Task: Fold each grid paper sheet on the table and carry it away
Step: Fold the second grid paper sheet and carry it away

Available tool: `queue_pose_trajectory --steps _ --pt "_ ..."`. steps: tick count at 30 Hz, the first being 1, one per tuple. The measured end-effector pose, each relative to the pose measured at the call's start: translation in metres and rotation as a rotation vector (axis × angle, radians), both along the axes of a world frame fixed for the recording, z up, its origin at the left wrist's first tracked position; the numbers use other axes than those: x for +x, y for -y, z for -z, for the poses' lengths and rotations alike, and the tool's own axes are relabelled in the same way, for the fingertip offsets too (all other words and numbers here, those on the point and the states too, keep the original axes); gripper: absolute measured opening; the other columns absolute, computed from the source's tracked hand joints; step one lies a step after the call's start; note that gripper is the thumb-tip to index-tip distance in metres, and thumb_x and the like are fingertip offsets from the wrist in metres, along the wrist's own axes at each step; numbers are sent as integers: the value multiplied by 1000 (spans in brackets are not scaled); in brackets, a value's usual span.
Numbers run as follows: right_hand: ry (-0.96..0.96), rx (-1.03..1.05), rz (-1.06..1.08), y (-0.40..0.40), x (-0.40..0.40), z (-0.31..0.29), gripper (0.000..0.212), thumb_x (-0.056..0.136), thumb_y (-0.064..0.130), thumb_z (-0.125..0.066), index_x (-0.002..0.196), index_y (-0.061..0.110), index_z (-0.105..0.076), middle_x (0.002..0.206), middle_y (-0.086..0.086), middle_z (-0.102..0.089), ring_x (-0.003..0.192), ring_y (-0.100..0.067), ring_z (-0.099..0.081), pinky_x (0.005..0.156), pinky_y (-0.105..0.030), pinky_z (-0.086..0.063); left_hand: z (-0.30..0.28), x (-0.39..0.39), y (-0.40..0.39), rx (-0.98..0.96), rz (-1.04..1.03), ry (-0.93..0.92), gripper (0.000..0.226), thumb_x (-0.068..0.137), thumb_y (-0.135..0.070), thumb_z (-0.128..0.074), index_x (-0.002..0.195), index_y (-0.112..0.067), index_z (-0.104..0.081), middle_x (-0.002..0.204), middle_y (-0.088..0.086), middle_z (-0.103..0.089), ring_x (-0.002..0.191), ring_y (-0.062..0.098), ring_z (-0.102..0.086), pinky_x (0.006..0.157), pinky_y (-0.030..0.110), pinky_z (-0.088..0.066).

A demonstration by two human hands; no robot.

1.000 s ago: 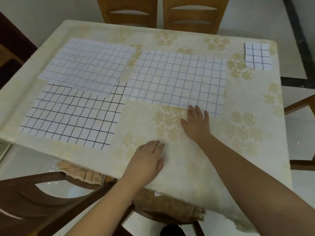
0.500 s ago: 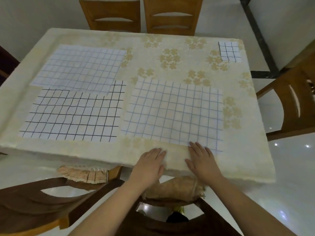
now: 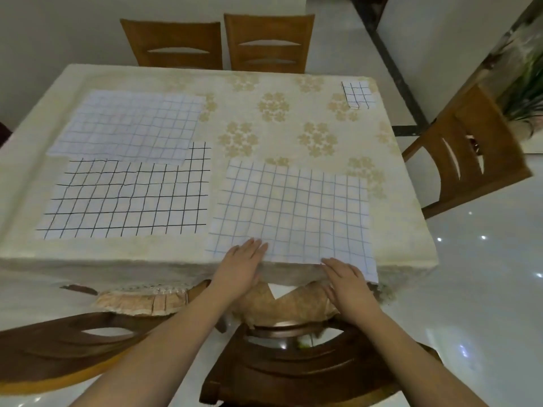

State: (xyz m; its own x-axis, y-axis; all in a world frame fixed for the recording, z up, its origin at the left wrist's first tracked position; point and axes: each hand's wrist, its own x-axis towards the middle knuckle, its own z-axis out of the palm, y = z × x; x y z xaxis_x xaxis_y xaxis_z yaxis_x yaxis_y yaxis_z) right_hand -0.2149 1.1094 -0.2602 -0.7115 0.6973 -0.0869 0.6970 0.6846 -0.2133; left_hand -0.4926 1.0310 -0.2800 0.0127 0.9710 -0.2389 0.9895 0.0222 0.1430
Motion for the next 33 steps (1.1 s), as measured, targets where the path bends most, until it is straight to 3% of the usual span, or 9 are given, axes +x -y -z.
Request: queue_pose_trajectory --steps 4,8,12,17,21,25,29,33 --pt "120 -79 11 -1 3 4 52 100 34 -43 148 17 -35 156 2 -31 145 -14 -24 118 -34 -13 7 8 -3 -54 -22 18 72 95 -27 -48 155 -22 -8 162 4 -13 148 21 -13 118 41 -17" --pt "171 -123 16 -6 3 5 55 101 39 -37 151 19 -28 159 4 -21 147 -12 -16 119 -33 -9 13 15 -8 -72 -41 30 70 96 -27 -47 155 -23 -9 162 4 -15 148 22 -15 118 40 -18" --pt "111 -175 -8 -11 2 8 48 101 38 -37 145 19 -41 157 2 -28 145 -14 -21 118 -32 -12 20 24 -9 -71 -37 37 69 97 -32 -46 155 -23 -9 162 4 -15 147 20 -17 117 39 -19" --pt "-41 -179 -55 -27 -5 14 31 98 35 -46 117 19 -66 141 0 -50 131 -16 -43 110 -31 -29 21 35 -11 -25 -78 91 61 98 -36 -43 153 -21 -20 158 4 -26 144 22 -25 115 39 -25" --pt "-125 -147 -81 -50 -16 15 24 95 27 -55 101 13 -73 121 -5 -65 113 -21 -58 98 -37 -45 16 53 -10 236 -195 152 47 96 -48 -34 125 -20 -57 118 0 -60 106 18 -58 85 34 -50" --pt "-133 -125 -137 -90 -37 11 21 94 21 -56 100 9 -72 106 -8 -69 96 -27 -64 83 -36 -50 18 68 -11 195 -450 301 41 93 -59 -24 95 -32 -56 86 -14 -56 76 2 -55 67 28 -52" --pt "-79 -182 -131 -139 -68 6 30 99 26 -48 121 14 -64 125 -5 -61 113 -23 -56 92 -32 -39 21 69 -26 51 -634 430 40 93 -59 -33 72 -31 -53 63 -8 -56 58 1 -54 61 31 -53" --pt "-70 -279 -84 -185 -100 3 34 100 26 -46 131 14 -57 135 -7 -54 123 -26 -49 102 -37 -36 28 63 -32 -51 -934 524 53 96 -53 -42 59 -17 -56 59 2 -61 59 13 -60 67 37 -53"
